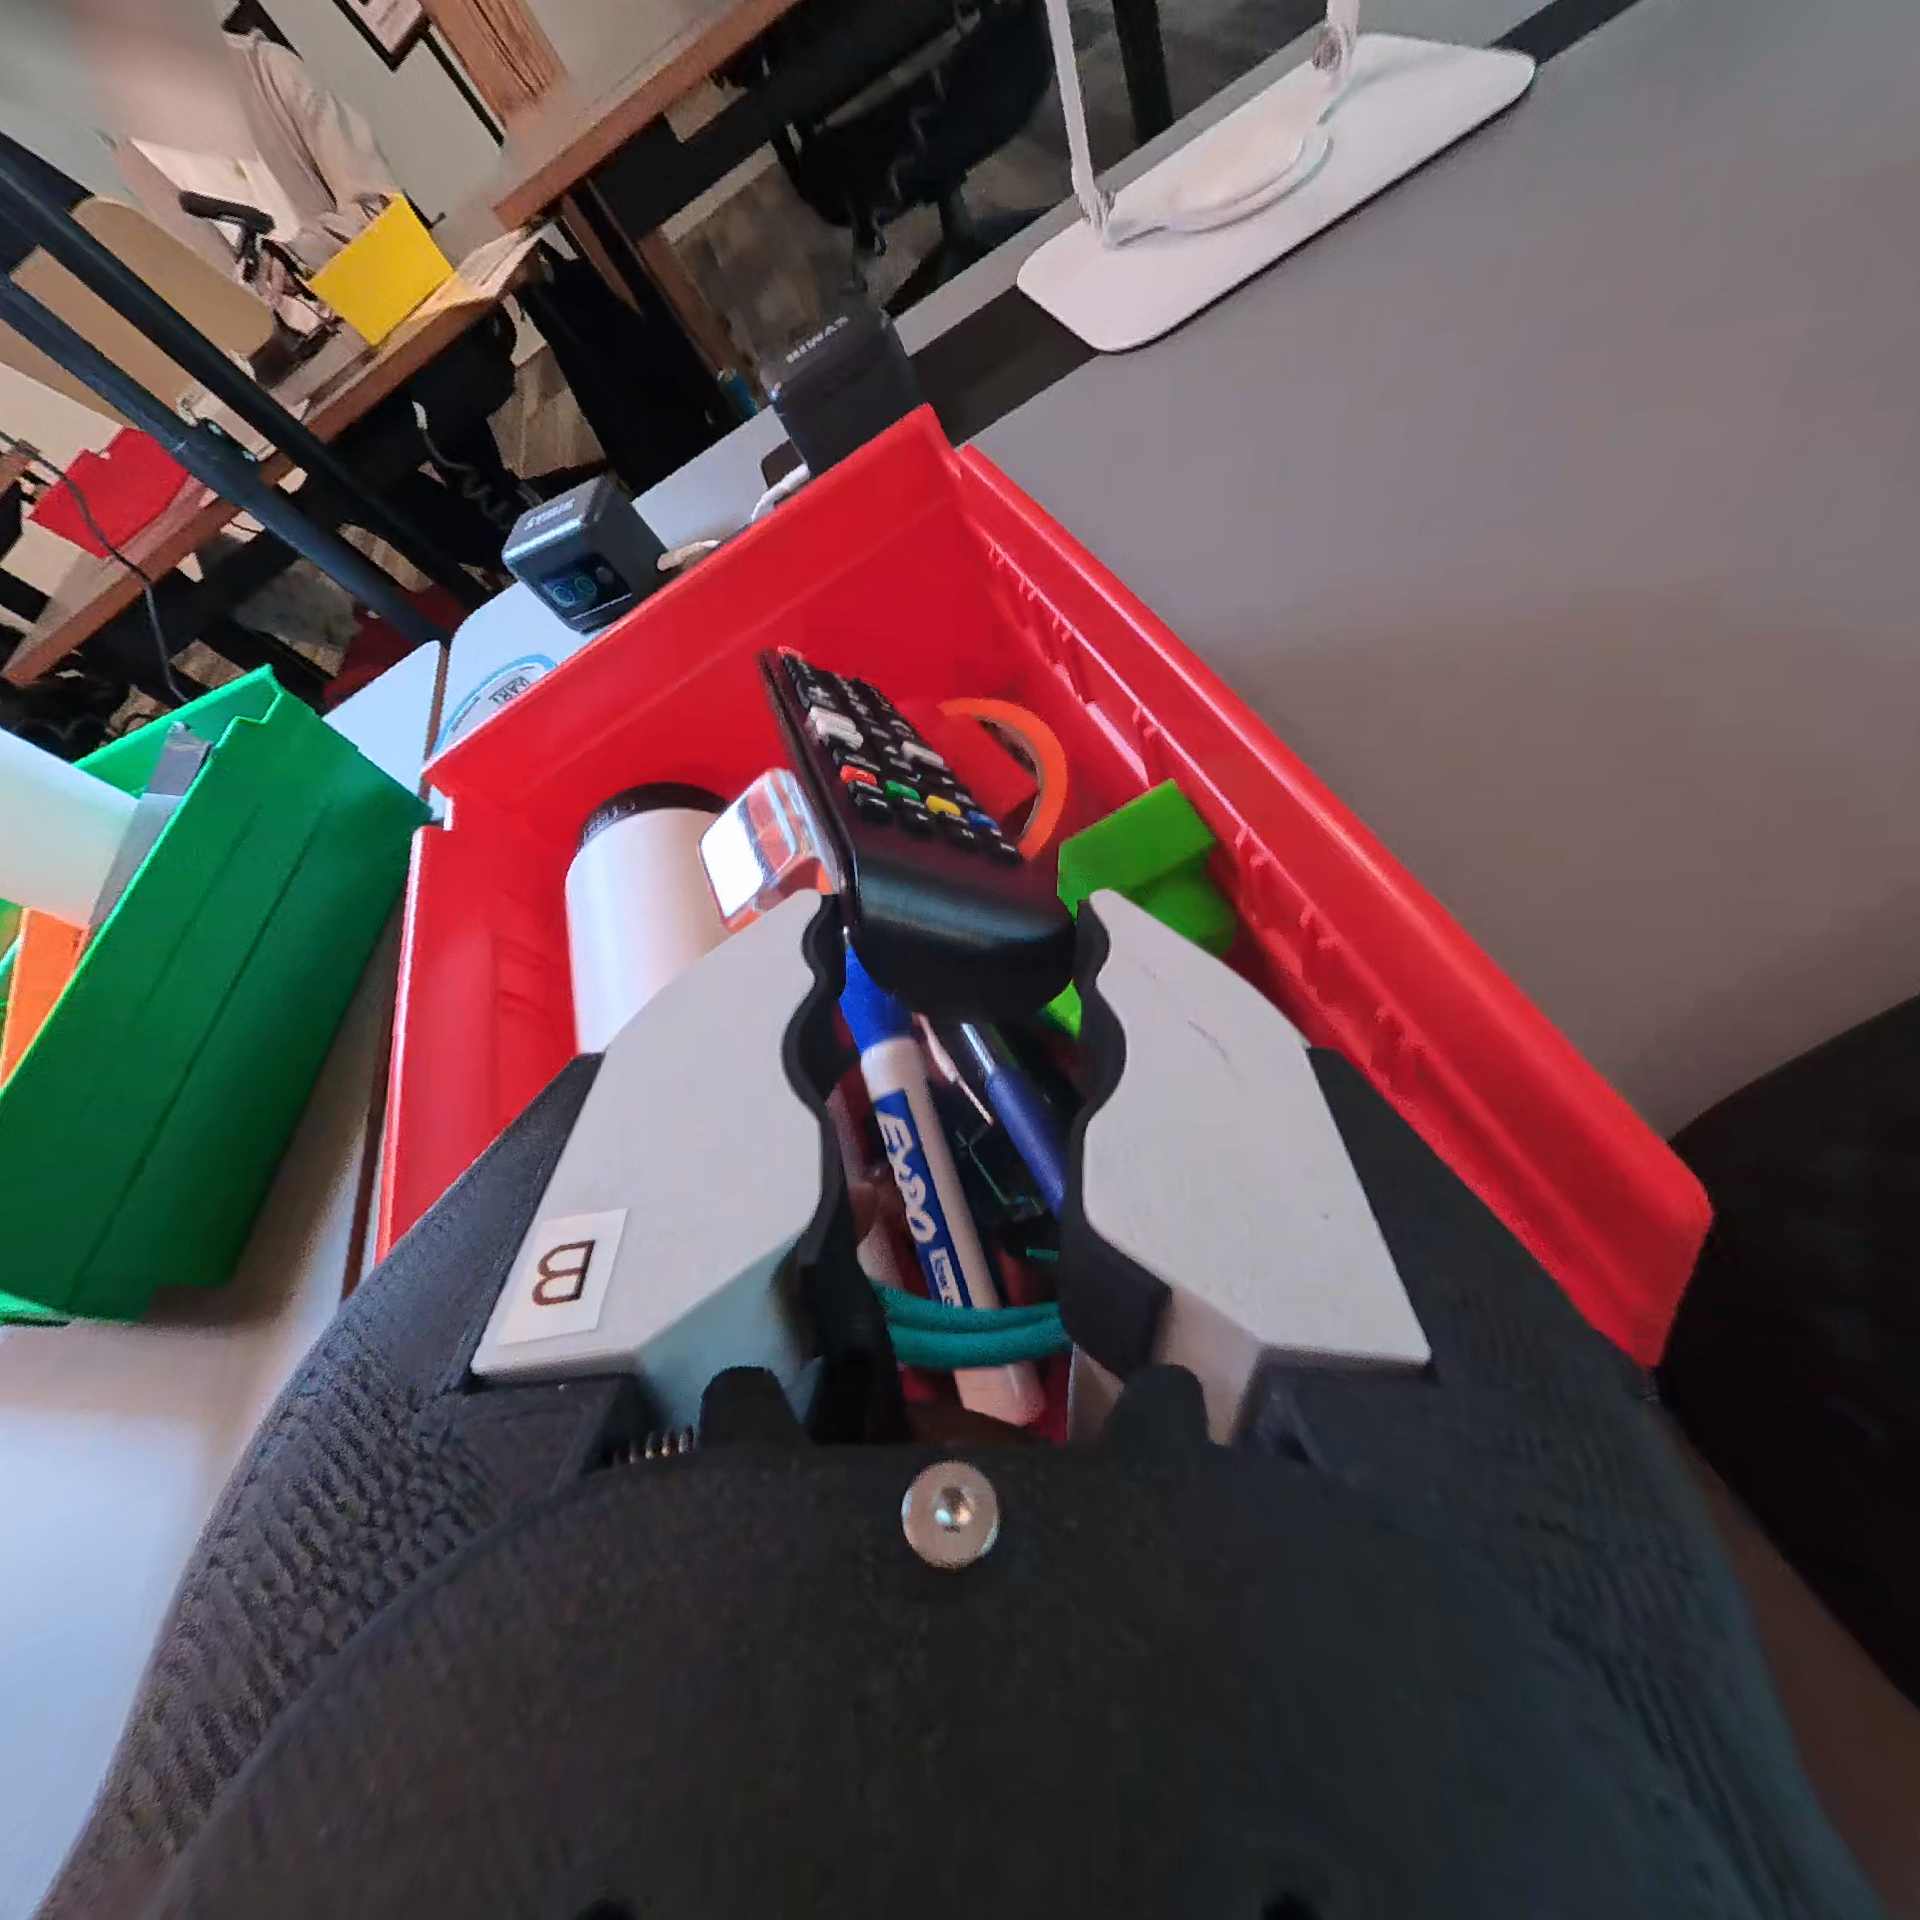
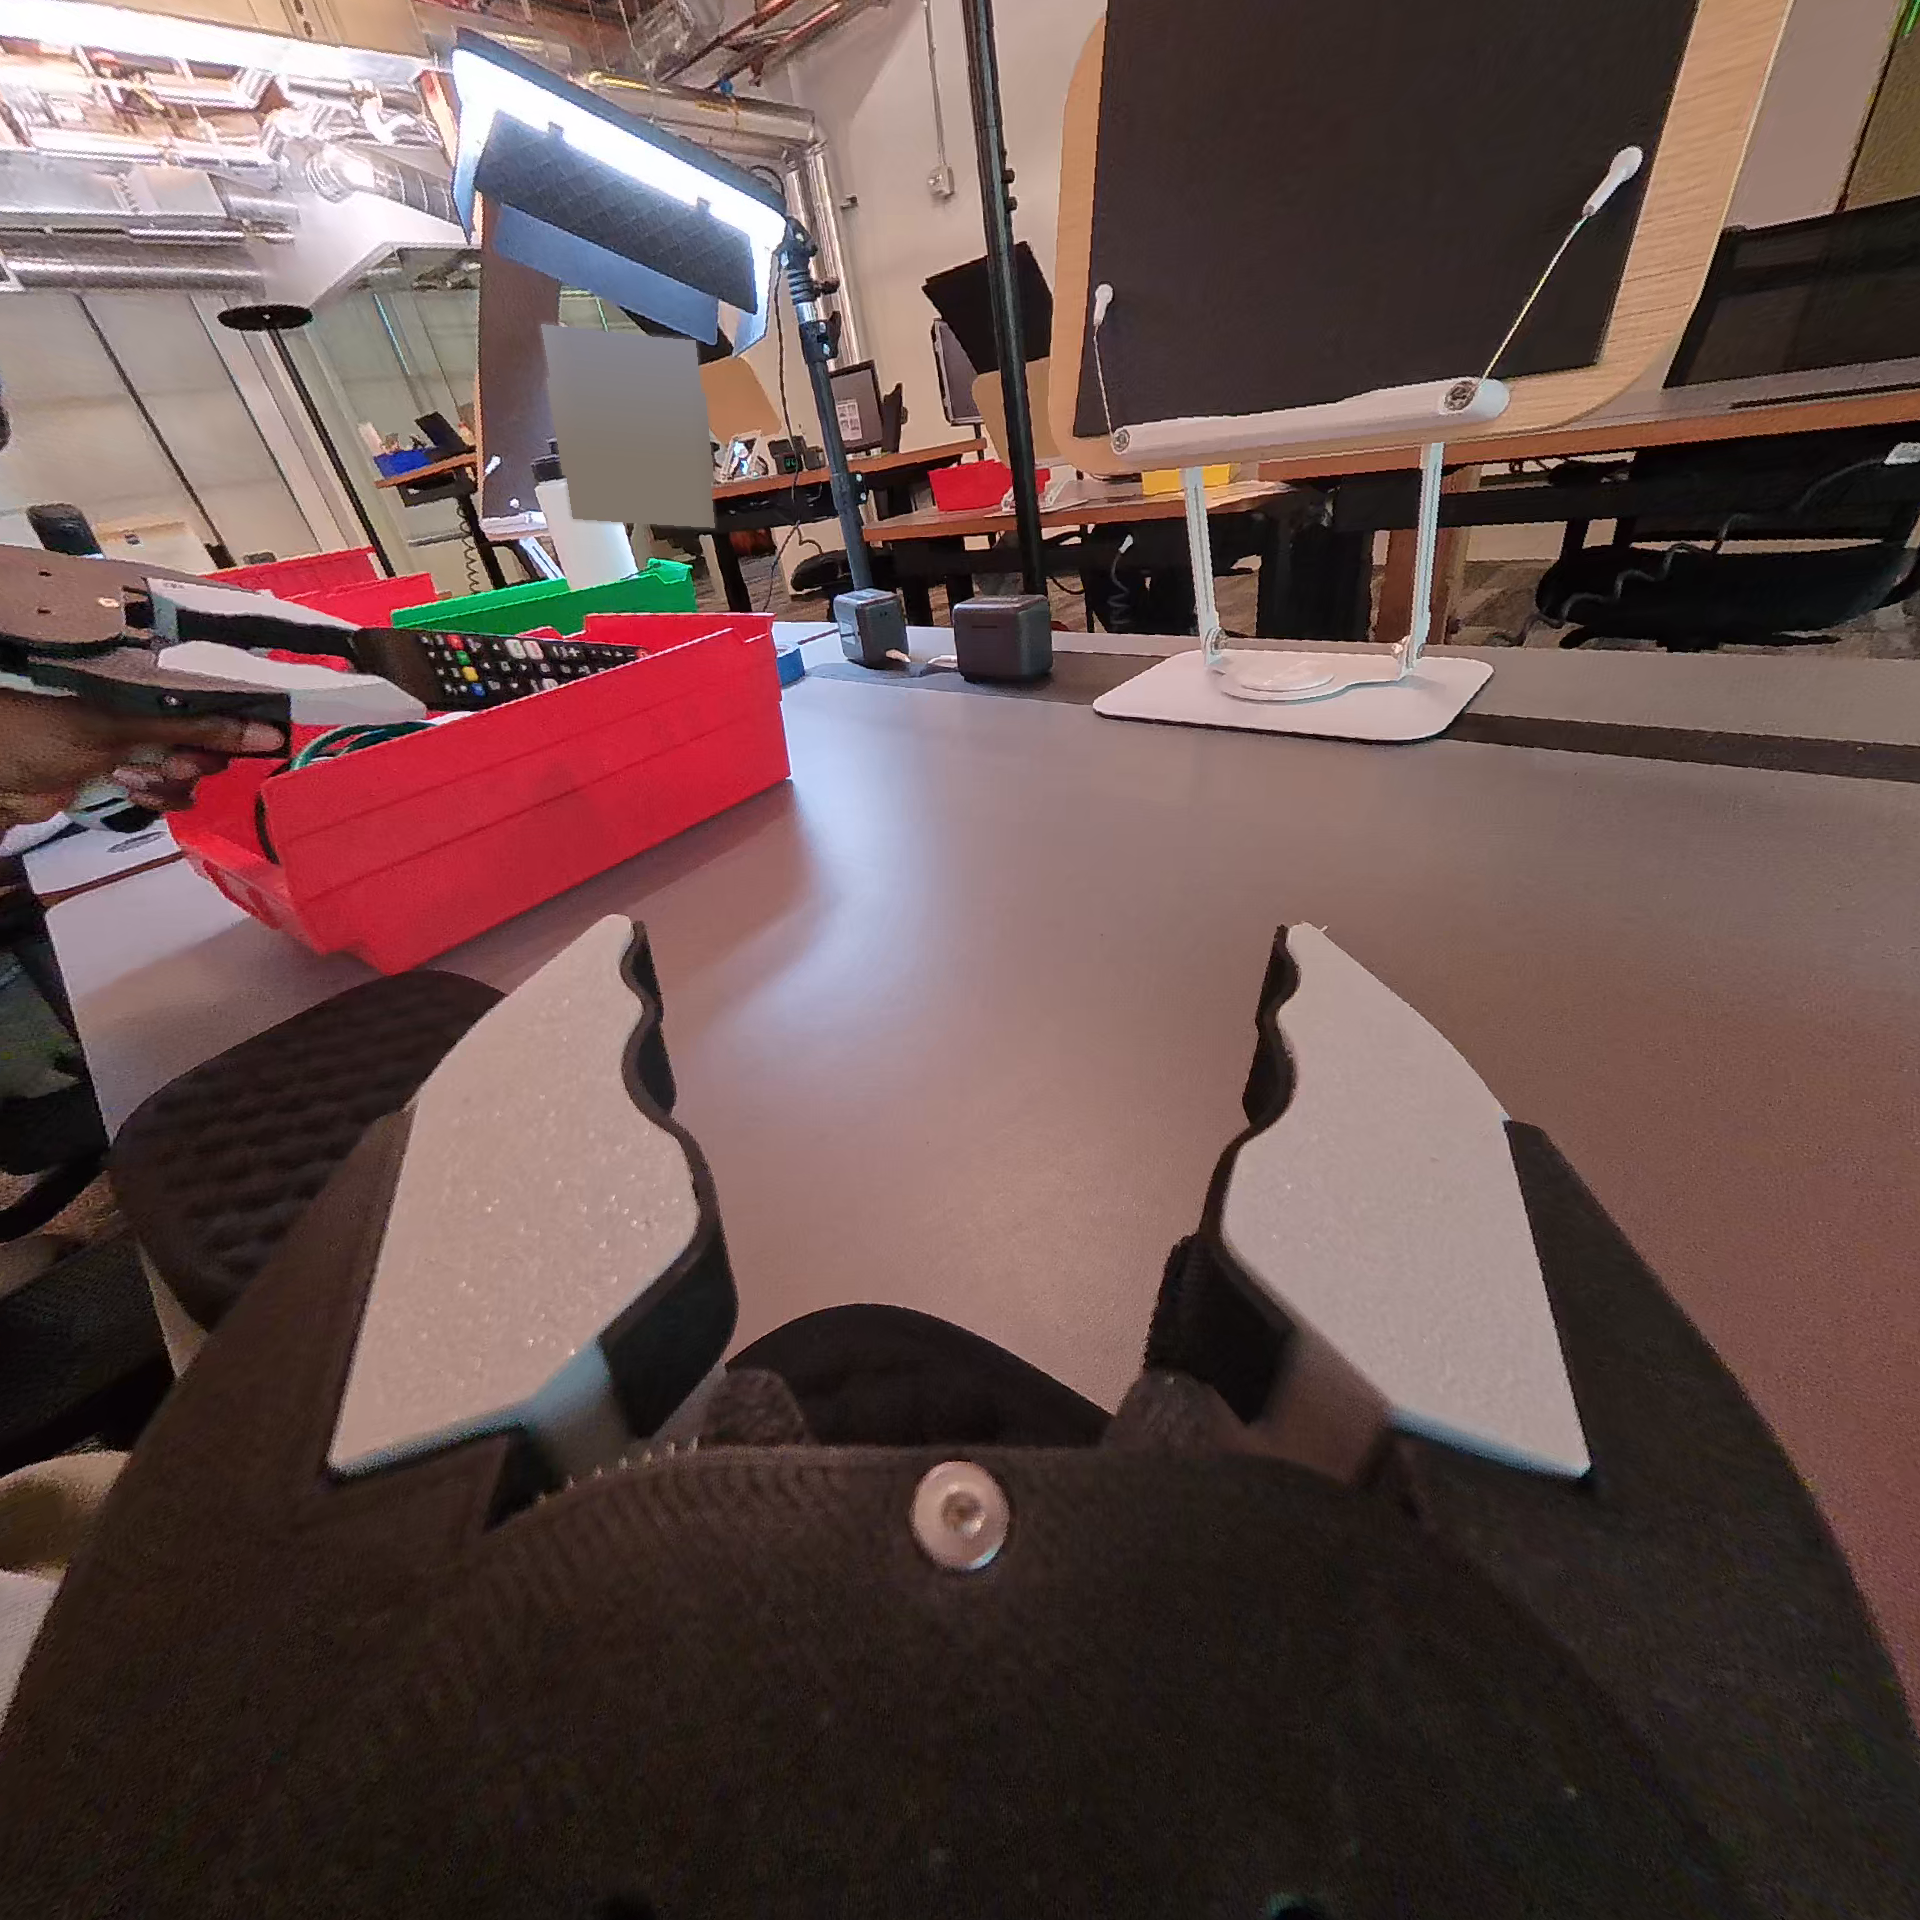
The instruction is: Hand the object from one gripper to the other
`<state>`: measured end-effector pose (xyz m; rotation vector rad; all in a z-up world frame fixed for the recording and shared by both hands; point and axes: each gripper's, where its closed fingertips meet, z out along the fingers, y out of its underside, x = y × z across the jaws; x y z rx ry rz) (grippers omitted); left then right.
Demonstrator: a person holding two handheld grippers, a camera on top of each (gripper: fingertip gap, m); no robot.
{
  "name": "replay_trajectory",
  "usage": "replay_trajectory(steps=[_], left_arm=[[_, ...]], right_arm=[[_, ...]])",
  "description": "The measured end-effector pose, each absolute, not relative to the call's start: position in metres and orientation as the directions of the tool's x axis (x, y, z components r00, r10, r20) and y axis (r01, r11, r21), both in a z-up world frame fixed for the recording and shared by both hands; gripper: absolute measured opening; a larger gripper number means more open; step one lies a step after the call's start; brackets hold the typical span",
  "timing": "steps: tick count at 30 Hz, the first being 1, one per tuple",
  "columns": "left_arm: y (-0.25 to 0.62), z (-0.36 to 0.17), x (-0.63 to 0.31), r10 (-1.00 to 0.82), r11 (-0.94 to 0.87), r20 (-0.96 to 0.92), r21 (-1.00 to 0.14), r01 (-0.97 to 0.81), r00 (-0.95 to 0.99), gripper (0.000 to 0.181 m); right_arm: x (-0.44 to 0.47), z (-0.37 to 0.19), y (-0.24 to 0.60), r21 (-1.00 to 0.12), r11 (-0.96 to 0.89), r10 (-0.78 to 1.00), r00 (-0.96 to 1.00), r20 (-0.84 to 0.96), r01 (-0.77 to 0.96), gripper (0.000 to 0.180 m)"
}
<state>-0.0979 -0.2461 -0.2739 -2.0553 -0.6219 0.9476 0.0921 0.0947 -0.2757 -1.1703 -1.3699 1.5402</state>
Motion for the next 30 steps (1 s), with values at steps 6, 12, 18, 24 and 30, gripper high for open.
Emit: replay_trajectory(steps=[6, 12, 18, 24, 30], left_arm=[[-0.267, -0.291, -0.062, 0.677, -0.517, -0.205, -0.816, 0.258, 0.707, 0.042], [-0.292, -0.304, -0.049, 0.672, -0.502, -0.147, -0.811, 0.301, 0.726, 0.042], [-0.280, -0.310, -0.040, 0.634, -0.433, 0.001, -0.828, 0.356, 0.773, 0.050], [-0.269, -0.323, -0.048, 0.679, -0.473, -0.041, -0.788, 0.394, 0.733, 0.046], [-0.264, -0.320, -0.063, 0.715, -0.521, -0.220, -0.800, 0.296, 0.664, 0.030]], right_arm=[[0.093, -0.274, 0.097, -0.986, -0.166, 0.941, -0.295, -0.167, 0.029, 0.108], [0.092, -0.275, 0.098, -0.984, -0.173, 0.941, -0.289, -0.176, 0.037, 0.107], [0.091, -0.277, 0.098, -0.985, -0.168, 0.943, -0.285, -0.175, 0.047, 0.106], [0.091, -0.275, 0.100, -0.982, -0.186, 0.939, -0.286, -0.190, 0.041, 0.105], [0.091, -0.275, 0.102, -0.979, -0.200, 0.938, -0.281, -0.203, 0.039, 0.104]])
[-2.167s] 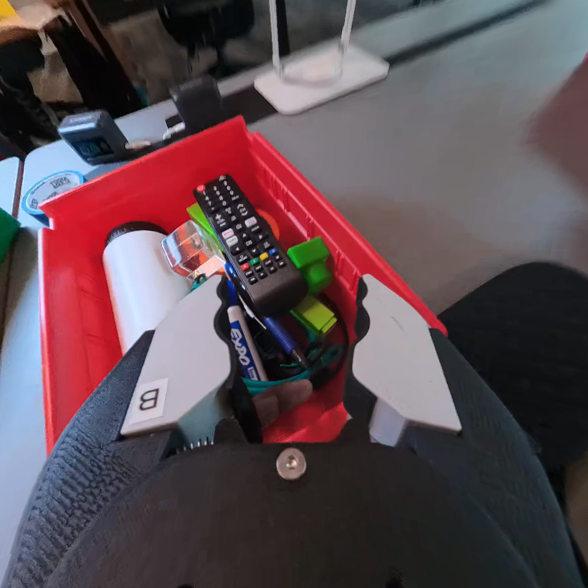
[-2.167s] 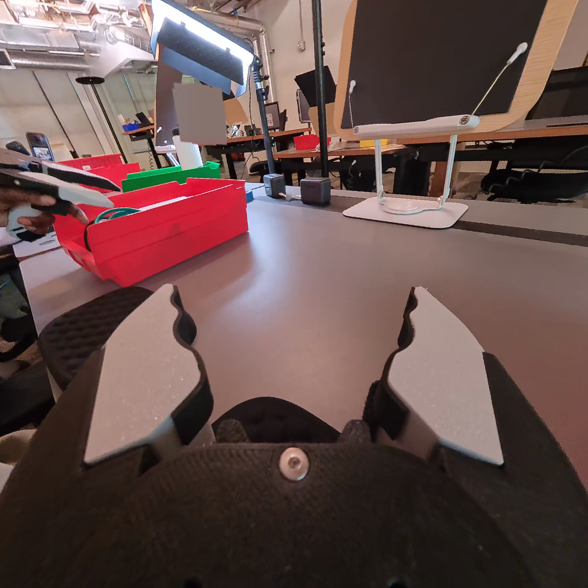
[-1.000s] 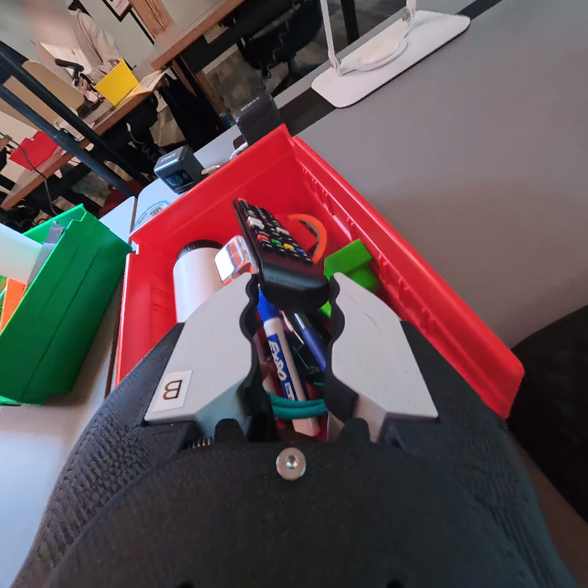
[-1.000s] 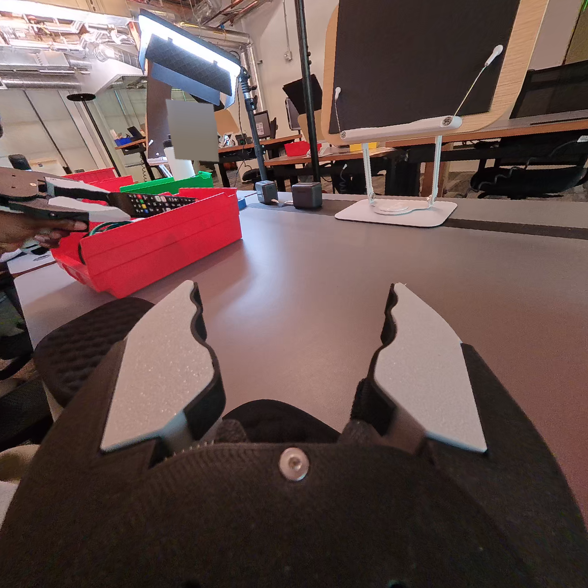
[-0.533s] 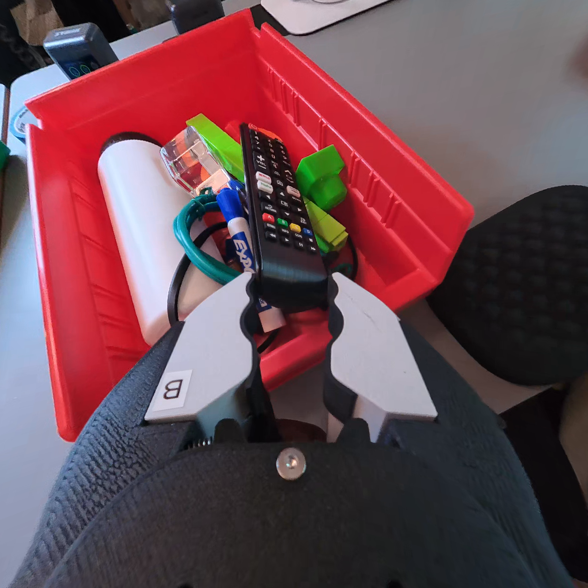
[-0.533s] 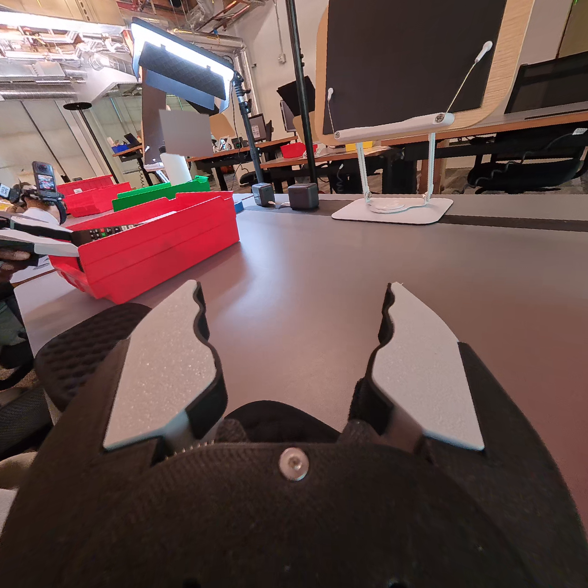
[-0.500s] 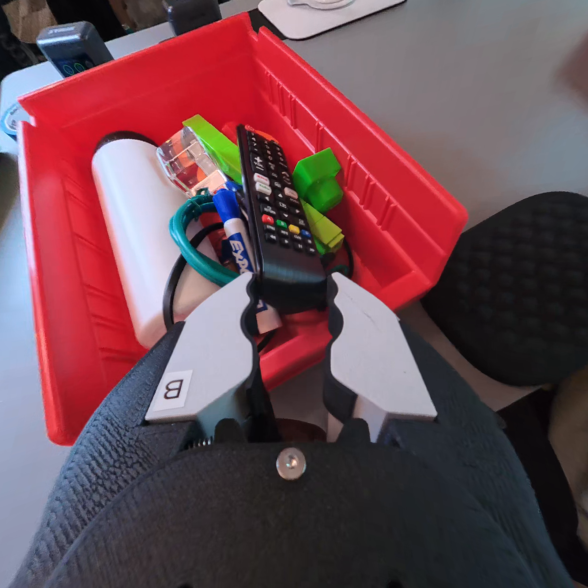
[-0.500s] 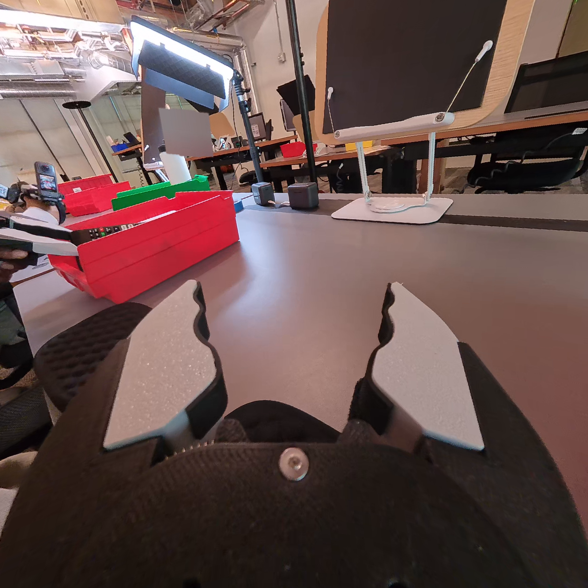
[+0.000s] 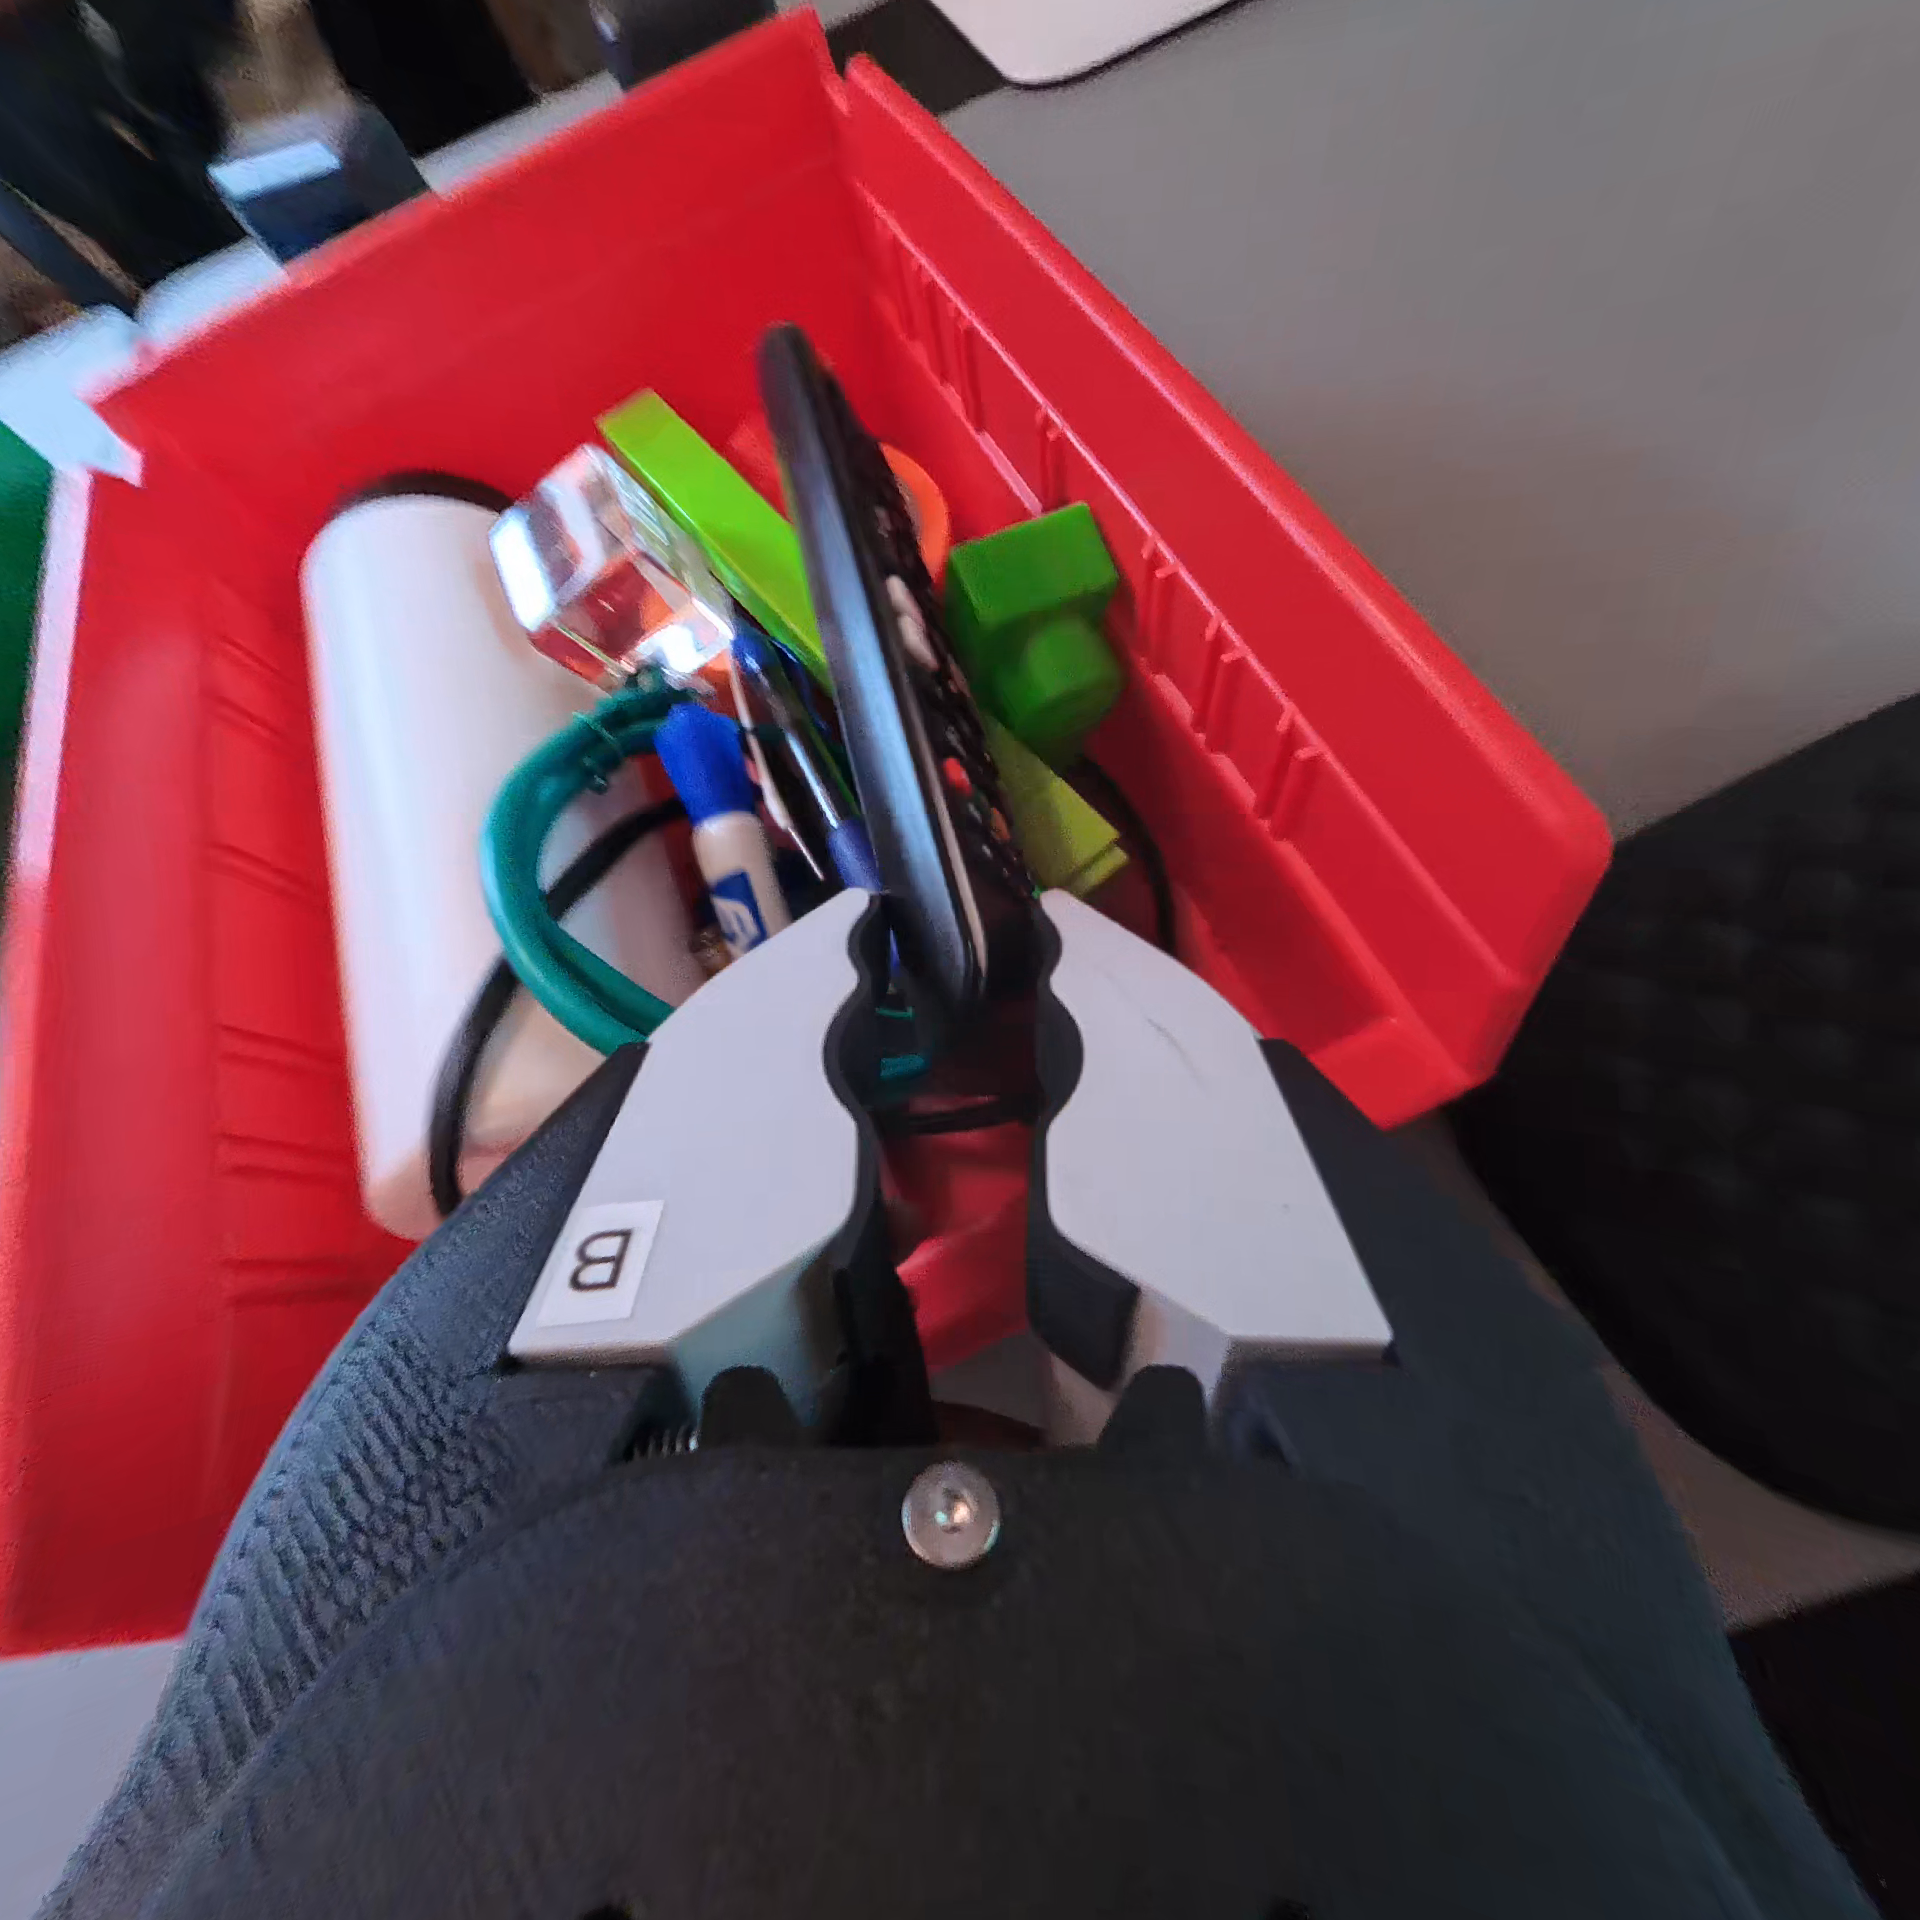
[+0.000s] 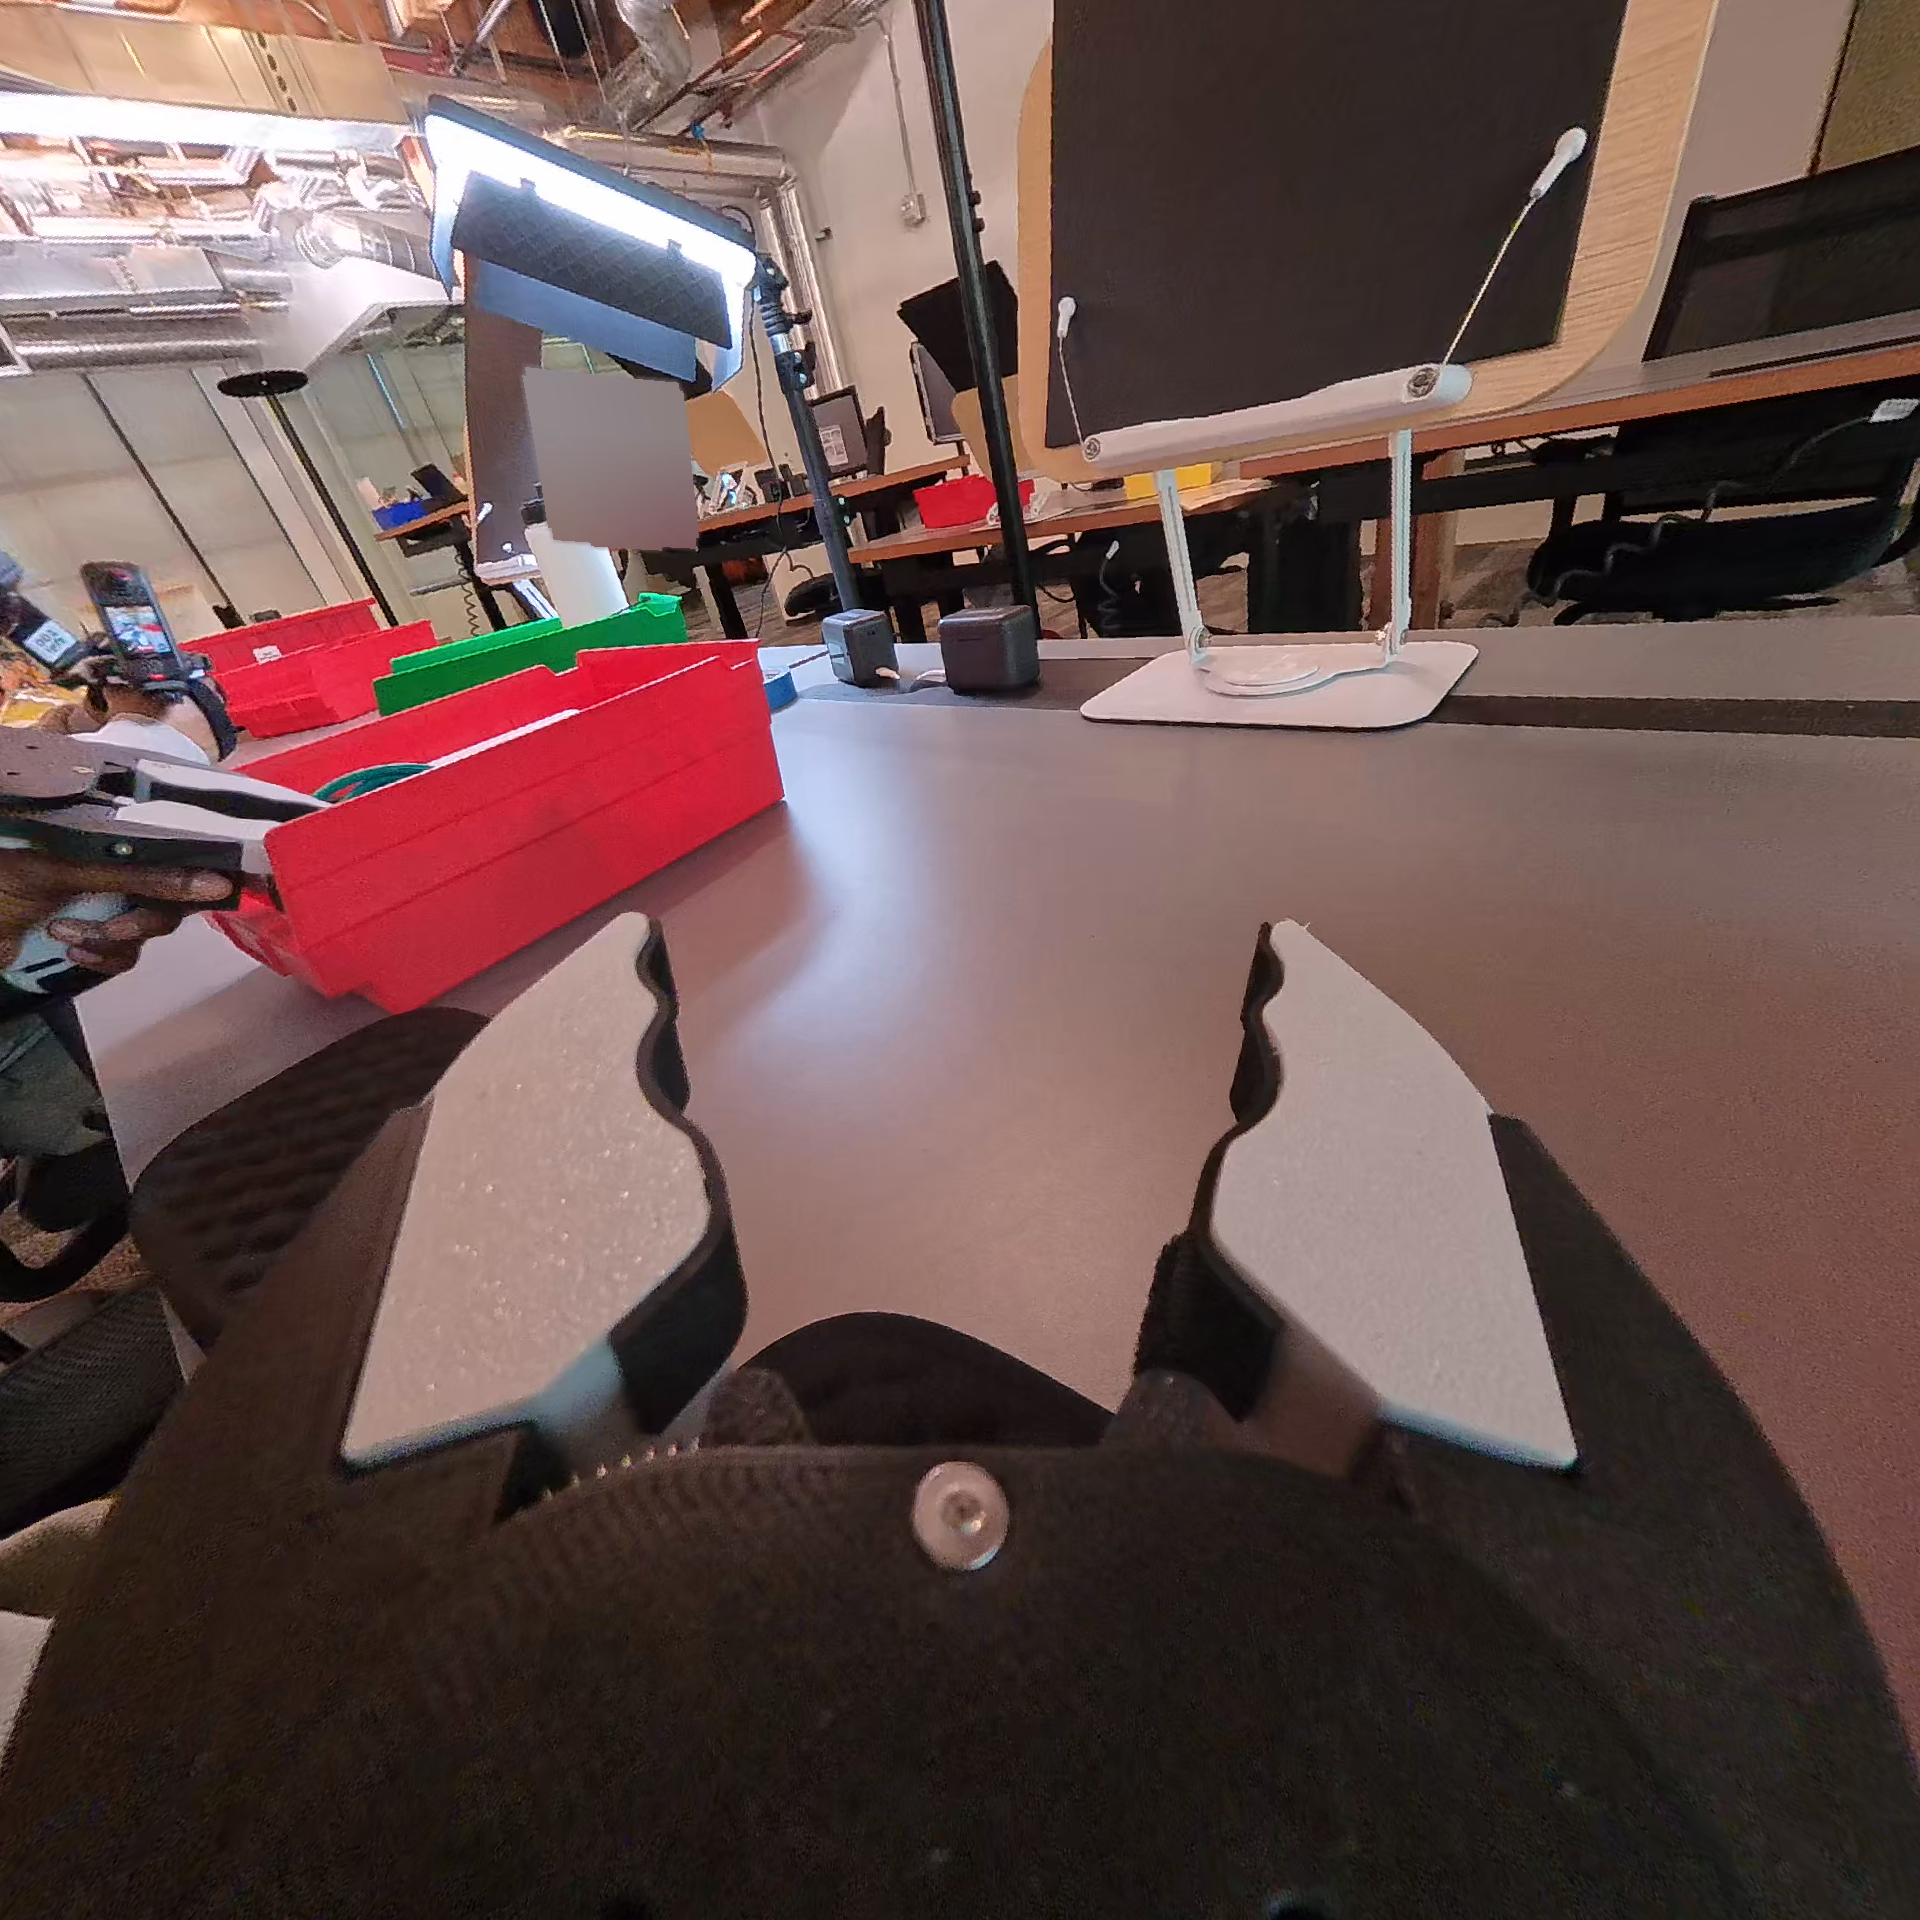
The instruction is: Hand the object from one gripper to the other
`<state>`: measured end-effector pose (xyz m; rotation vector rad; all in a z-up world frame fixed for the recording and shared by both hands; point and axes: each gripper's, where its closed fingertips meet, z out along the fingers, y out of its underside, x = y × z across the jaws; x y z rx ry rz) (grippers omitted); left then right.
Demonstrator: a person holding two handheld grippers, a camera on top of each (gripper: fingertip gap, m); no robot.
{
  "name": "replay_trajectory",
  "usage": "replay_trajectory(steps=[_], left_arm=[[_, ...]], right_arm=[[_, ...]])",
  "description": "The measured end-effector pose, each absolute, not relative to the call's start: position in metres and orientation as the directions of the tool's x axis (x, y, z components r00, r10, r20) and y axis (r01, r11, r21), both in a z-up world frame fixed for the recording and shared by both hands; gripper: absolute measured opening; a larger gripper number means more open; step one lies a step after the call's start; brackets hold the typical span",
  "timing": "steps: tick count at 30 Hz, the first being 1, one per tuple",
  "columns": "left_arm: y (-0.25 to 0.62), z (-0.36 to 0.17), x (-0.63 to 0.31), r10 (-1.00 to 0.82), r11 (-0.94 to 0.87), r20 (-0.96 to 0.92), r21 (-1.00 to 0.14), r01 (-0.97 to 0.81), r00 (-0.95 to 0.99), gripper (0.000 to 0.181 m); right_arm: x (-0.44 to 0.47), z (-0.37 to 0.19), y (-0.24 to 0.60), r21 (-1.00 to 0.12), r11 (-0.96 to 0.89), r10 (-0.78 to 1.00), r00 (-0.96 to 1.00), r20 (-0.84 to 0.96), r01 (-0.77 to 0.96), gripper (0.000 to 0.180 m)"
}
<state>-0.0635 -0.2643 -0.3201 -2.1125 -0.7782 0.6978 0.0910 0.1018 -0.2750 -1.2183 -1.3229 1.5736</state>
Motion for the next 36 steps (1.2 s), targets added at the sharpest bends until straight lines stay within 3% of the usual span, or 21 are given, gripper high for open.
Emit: replay_trajectory(steps=[5, 8, 14, 20, 23, 26, 28, 29, 31, 36], left_arm=[[-0.267, -0.299, -0.068, 0.665, -0.646, -0.494, -0.757, 0.101, 0.560, 0.023], [-0.264, -0.280, -0.063, 0.680, -0.602, -0.502, -0.799, 0.014, 0.535, 0.022], [-0.253, -0.231, -0.047, 0.728, -0.354, -0.366, -0.925, -0.140, 0.580, 0.022], [-0.224, -0.178, -0.003, 0.603, 0.052, -0.172, -0.966, -0.254, 0.779, 0.022], [-0.202, -0.168, 0.022, 0.453, 0.198, -0.086, -0.961, -0.194, 0.888, 0.022], [-0.173, -0.170, 0.047, 0.243, 0.291, 0.010, -0.955, -0.063, 0.970, 0.022], [-0.152, -0.177, 0.066, 0.098, 0.310, 0.060, -0.951, 0.026, 0.993, 0.022], [-0.141, -0.182, 0.075, 0.032, 0.307, 0.077, -0.950, 0.064, 0.996, 0.022], [-0.120, -0.192, 0.092, -0.087, 0.281, 0.114, -0.950, 0.134, 0.990, 0.022], [-0.084, -0.221, 0.127, -0.278, 0.152, 0.158, -0.967, 0.206, 0.948, 0.021]], right_arm=[[0.090, -0.275, 0.103, -0.976, -0.215, 0.935, -0.279, -0.218, 0.043, 0.103], [0.090, -0.275, 0.104, -0.975, -0.220, 0.934, -0.278, -0.223, 0.043, 0.101], [0.091, -0.274, 0.103, -0.973, -0.230, 0.928, -0.294, -0.230, 0.036, 0.099], [0.097, -0.266, 0.093, -0.978, -0.208, 0.912, -0.364, -0.191, -0.010, 0.102], [0.104, -0.259, 0.084, -0.983, -0.172, 0.903, -0.410, -0.131, -0.064, 0.092], [0.114, -0.252, 0.069, -0.988, -0.106, 0.877, -0.478, -0.041, -0.110, 0.066], [0.125, -0.253, 0.052, -0.995, -0.075, 0.819, -0.573, -0.020, -0.073, 0.060], [0.132, -0.255, 0.041, -0.997, -0.071, 0.764, -0.644, -0.037, -0.028, 0.060], [0.145, -0.252, 0.024, -0.993, -0.103, 0.660, -0.743, -0.111, 0.057, 0.077], [0.162, -0.232, 0.010, -0.976, -0.192, 0.526, -0.829, -0.188, 0.100, 0.081]])
